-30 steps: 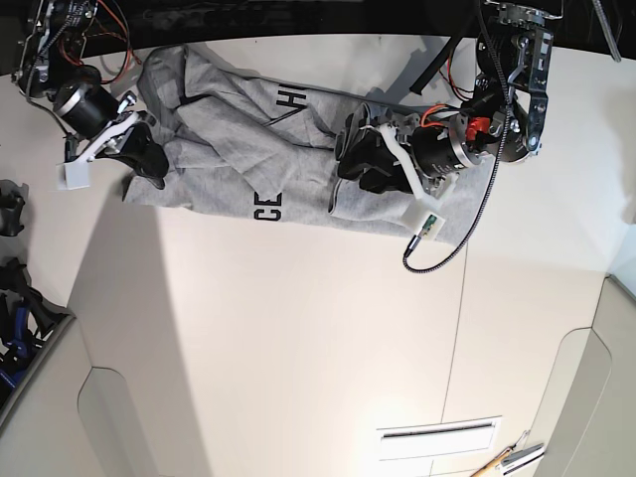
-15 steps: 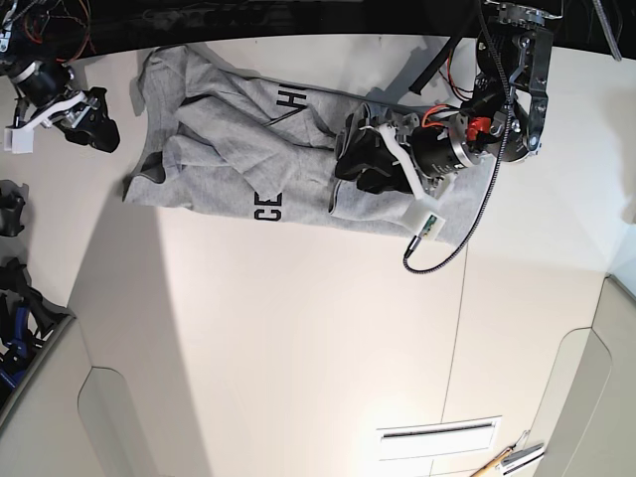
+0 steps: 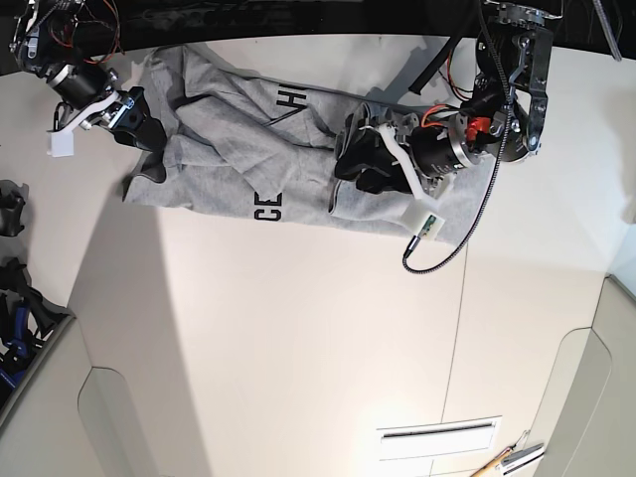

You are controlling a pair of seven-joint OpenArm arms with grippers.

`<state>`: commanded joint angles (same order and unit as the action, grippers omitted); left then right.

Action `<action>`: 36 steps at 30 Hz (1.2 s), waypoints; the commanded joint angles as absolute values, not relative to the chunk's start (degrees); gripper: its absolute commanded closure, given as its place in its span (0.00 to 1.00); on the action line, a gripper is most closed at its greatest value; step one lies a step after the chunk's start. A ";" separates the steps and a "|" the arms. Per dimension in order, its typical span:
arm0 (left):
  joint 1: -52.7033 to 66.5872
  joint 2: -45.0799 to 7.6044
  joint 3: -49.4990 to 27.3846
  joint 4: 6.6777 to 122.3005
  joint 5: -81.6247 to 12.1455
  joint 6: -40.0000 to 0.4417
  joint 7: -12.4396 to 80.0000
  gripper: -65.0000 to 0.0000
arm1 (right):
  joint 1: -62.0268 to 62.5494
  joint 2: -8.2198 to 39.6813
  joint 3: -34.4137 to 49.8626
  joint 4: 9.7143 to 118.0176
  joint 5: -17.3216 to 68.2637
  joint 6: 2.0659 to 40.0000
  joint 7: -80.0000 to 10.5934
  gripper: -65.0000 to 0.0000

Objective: Fold the T-shirt properly
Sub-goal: 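Grasp the strip end with the right gripper while the left holds the middle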

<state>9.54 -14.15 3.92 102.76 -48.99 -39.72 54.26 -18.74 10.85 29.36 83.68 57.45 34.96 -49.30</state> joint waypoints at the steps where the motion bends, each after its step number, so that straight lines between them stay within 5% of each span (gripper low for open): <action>1: 9.54 -14.13 3.92 102.76 -49.01 -39.70 54.26 0.52 | -18.74 10.22 28.93 83.68 57.45 34.98 -49.30 0.36; 7: 9.54 -14.13 3.92 102.76 -49.04 -39.72 54.24 0.52 | -18.74 6.00 26.74 83.68 57.23 35.40 -49.30 0.36; 28: 9.52 -14.13 3.92 102.76 -49.08 -39.70 54.26 0.52 | -14.66 3.92 25.71 84.09 52.84 35.07 -50.00 0.36; 36: 9.52 -14.13 3.92 102.76 -49.58 -39.70 54.28 0.52 | -14.81 2.96 25.61 91.74 46.76 32.73 -50.65 0.36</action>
